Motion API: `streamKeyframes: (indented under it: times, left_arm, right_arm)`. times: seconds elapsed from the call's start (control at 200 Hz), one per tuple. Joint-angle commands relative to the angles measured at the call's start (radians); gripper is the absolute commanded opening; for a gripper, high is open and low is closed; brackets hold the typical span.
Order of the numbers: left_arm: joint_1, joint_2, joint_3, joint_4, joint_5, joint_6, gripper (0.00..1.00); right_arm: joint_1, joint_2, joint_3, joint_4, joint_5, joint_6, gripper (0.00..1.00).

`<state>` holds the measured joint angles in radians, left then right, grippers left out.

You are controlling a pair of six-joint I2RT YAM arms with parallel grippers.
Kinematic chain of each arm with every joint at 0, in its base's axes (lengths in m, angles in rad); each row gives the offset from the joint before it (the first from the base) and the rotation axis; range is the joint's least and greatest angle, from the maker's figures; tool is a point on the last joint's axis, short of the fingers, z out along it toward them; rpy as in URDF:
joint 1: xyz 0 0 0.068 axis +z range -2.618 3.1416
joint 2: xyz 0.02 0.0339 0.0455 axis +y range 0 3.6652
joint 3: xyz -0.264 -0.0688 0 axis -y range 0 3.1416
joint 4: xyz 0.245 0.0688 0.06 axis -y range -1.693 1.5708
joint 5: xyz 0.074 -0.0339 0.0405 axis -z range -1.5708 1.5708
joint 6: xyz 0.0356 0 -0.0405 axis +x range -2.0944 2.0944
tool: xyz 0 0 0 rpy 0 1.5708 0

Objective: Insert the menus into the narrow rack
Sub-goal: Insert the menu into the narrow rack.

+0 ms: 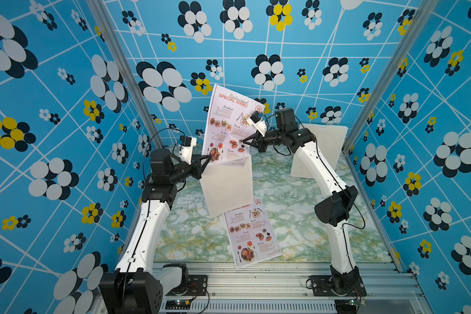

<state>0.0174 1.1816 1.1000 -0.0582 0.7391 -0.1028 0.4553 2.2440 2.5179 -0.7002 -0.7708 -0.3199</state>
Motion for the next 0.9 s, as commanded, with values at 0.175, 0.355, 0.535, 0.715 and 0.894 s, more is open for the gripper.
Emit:
streamKeyframes:
  times: [0.175, 0.355, 0.535, 0.715, 0.894]
  left_arm:
    - [-0.005, -0.008, 0.022, -0.029, -0.035, 0.036, 0.42]
    - [-0.001, 0.052, 0.107, -0.029, -0.022, 0.031, 0.60]
    - [0.028, 0.146, 0.241, -0.036, 0.011, 0.025, 0.69]
    - [0.050, 0.265, 0.417, -0.066, 0.093, 0.011, 0.72]
    - [0.049, 0.339, 0.535, -0.082, 0.172, -0.012, 0.68]
  right_arm:
    - [0.000, -0.062, 0.027, -0.030, -0.013, -0.075, 0.04]
    - [0.007, -0.099, 0.012, -0.064, -0.011, -0.126, 0.04]
    - [0.017, -0.133, -0.040, -0.058, -0.001, -0.153, 0.04]
    - [0.034, -0.150, -0.057, -0.082, 0.040, -0.195, 0.05]
    - [0.038, -0.172, -0.097, -0.076, 0.066, -0.214, 0.04]
